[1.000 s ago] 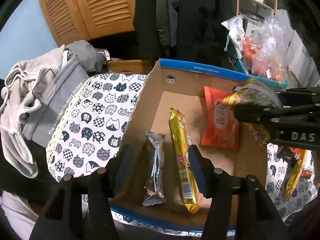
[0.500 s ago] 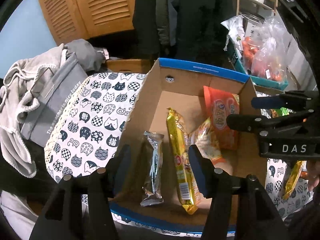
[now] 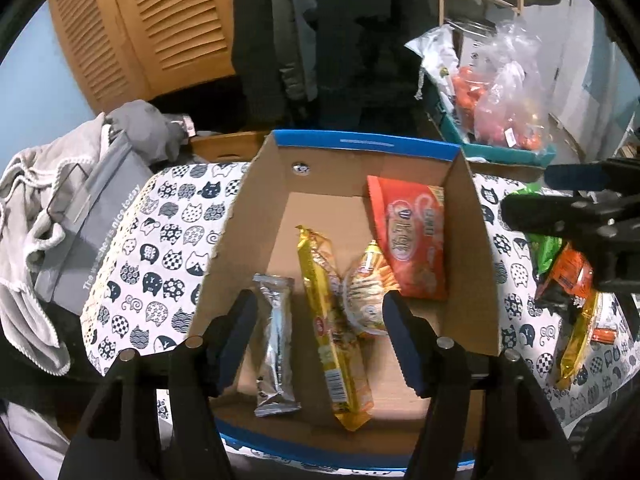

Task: Organize snacks
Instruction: 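Withdraw both tools from the box toward the snack pile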

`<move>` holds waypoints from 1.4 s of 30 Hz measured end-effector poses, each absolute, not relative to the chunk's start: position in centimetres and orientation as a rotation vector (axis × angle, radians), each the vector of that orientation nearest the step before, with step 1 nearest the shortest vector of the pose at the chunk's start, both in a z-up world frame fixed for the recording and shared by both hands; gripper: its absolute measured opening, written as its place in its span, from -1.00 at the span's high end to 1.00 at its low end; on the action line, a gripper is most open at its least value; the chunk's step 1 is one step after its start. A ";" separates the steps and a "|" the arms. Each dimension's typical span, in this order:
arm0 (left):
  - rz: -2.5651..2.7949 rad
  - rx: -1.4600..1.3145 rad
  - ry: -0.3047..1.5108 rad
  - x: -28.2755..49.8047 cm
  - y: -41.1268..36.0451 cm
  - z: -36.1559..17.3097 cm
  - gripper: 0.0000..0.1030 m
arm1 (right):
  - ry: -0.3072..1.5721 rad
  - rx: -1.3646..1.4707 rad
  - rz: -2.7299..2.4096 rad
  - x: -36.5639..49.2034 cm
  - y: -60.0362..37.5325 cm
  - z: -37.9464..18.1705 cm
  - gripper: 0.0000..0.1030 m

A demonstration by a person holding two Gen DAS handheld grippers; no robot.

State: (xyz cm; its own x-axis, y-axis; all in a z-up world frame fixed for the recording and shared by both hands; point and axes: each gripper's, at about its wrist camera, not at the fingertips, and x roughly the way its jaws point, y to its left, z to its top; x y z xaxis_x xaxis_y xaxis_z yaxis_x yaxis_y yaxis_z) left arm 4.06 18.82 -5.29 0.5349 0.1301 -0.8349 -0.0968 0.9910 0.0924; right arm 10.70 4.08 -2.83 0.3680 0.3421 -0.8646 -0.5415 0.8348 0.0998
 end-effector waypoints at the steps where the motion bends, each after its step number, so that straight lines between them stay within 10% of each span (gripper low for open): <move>1: 0.130 0.041 0.997 4.1 18.5 -5.3 -0.29 | 1.048 -0.212 0.565 10.6 3.6 -2.6 -0.52; 42: -0.191 0.251 1.066 4.7 -1.3 -6.8 -0.45 | 1.171 -0.066 0.199 6.3 -23.3 -8.5 -0.53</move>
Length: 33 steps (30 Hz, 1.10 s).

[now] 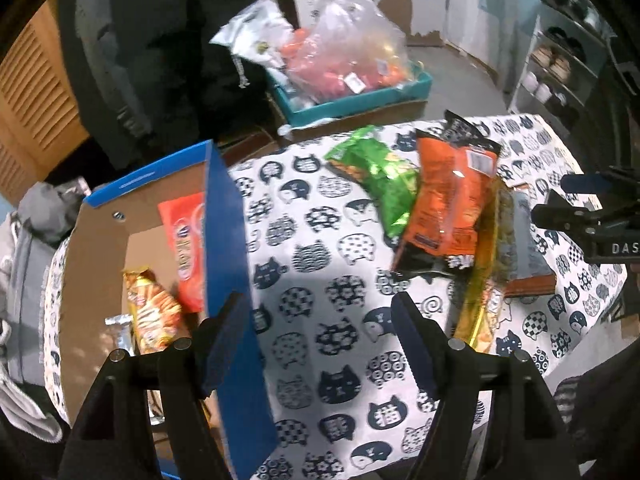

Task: Organize snacks
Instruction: 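Grasp the white-grey bag with the right tool while the left tool grasps the yellow bar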

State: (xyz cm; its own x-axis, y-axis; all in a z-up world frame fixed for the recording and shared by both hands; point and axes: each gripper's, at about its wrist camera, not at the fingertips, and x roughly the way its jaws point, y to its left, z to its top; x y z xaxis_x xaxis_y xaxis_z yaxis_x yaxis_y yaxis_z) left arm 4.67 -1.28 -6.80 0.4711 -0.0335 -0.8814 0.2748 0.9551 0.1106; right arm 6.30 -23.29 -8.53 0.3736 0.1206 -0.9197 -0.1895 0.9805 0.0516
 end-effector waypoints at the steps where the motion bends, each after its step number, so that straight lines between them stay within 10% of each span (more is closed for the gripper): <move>1: -0.198 0.258 1.068 4.7 -1.8 -7.0 -0.45 | 1.177 -0.064 0.190 6.2 -23.8 -8.8 -0.53; 33: -0.395 0.373 1.188 5.1 -12.9 -13.0 -0.45 | 1.380 -0.089 0.124 6.8 -27.7 -19.2 -0.53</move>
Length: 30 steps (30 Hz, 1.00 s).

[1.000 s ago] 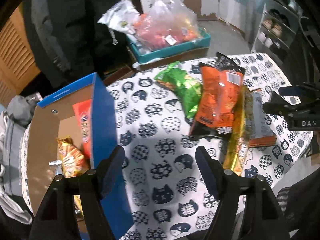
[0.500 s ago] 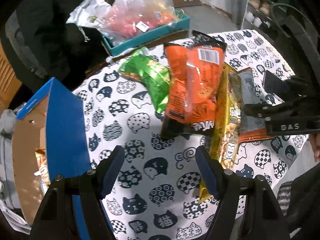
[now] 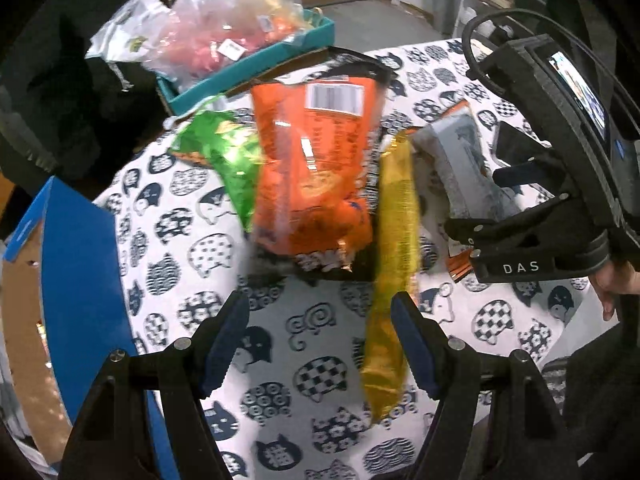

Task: Organize snacks
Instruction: 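Grasp the white-grey bag with the right tool while the left tool grasps the yellow bar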

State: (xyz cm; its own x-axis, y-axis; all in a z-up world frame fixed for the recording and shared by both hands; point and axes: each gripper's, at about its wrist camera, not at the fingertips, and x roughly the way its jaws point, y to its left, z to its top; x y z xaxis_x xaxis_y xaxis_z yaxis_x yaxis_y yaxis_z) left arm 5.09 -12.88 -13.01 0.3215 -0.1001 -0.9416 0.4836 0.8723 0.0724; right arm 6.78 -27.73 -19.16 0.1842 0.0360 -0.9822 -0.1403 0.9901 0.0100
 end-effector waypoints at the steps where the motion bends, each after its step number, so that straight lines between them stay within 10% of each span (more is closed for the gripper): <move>1: -0.403 0.372 1.193 5.1 -13.2 -13.1 -0.45 | 1.384 -0.091 0.119 6.6 -28.1 -19.2 -0.53; 30: -0.475 0.548 1.209 4.7 -22.4 -19.2 -0.50 | 1.309 -0.026 0.134 7.9 -32.3 -19.0 -0.53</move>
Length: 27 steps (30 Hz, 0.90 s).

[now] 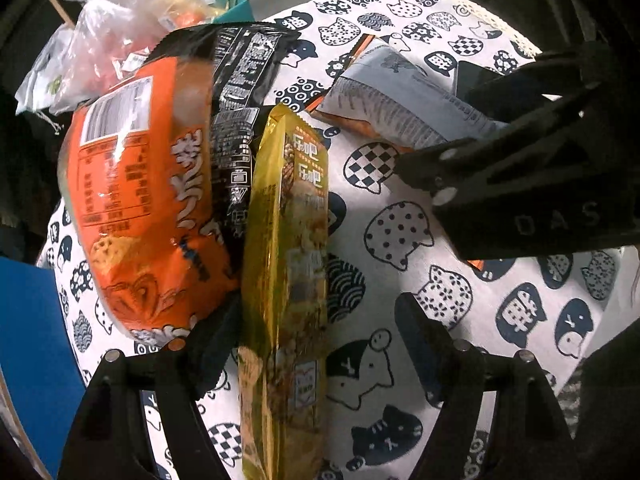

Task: Organize snacks
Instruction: 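Grasp the white-grey bag with the right tool while the left tool grasps the yellow bar, then carry the yellow bar with the left tool while the right tool carries the white bag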

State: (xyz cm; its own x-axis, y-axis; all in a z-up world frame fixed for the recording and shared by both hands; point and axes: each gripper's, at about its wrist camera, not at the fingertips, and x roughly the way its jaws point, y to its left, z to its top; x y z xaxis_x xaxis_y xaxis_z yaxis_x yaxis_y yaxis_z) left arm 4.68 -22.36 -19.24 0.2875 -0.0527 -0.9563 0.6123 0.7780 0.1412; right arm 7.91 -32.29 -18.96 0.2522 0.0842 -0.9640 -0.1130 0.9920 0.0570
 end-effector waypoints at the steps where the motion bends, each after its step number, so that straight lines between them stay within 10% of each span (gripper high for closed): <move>1: -0.469 0.551 1.202 4.7 -22.4 -19.4 -0.45 | 1.311 -0.022 0.135 8.7 -32.6 -19.2 -0.53; 6: -0.416 0.562 1.177 5.3 -22.4 -20.0 0.23 | 1.319 -0.034 0.122 9.7 -32.9 -20.9 -0.54; 14: -0.450 0.507 1.172 5.5 -21.0 -19.2 0.46 | 1.312 -0.014 0.140 9.3 -33.5 -20.4 0.07; 27: -0.465 0.438 1.127 3.0 -18.6 -15.6 0.46 | 1.228 0.023 0.103 7.9 -35.2 -14.7 0.11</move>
